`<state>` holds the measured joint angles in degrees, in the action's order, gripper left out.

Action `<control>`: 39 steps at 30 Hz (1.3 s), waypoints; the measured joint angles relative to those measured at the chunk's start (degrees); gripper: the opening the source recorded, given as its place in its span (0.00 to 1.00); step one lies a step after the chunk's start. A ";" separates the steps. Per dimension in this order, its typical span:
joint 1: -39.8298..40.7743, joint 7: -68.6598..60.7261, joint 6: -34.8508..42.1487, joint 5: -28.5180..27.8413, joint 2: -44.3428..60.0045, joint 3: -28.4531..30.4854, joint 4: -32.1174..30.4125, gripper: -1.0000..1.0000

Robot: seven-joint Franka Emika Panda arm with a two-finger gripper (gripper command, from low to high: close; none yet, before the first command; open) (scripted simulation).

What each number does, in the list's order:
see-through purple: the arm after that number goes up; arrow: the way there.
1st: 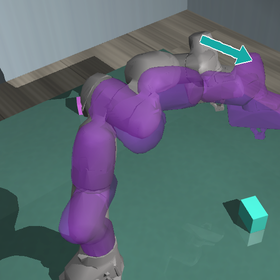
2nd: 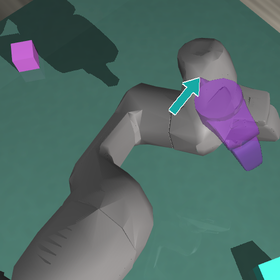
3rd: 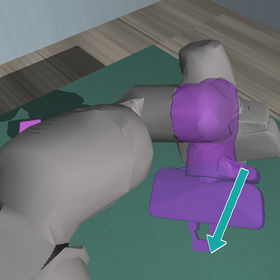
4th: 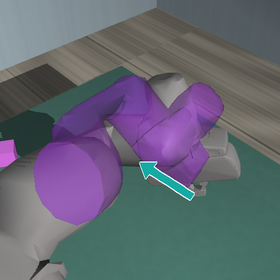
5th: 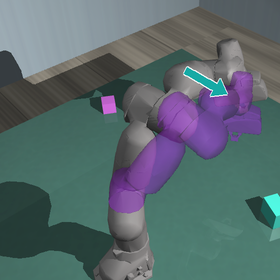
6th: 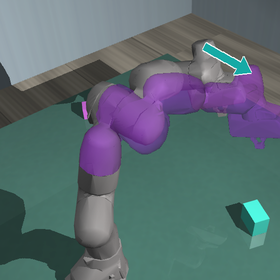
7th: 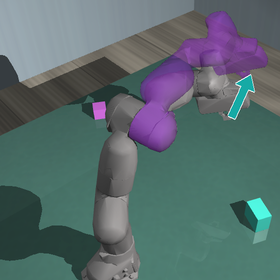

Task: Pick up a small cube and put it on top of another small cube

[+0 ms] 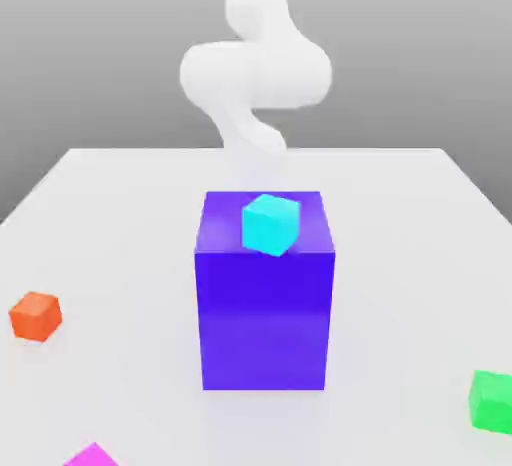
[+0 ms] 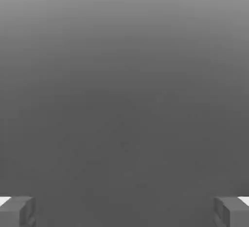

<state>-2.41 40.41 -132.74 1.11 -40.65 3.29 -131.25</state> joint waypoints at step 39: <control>2.83 -77.23 -21.61 19.99 74.71 12.90 8.42 0.00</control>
<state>0.41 -36.82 -154.35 21.10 34.06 16.19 -122.84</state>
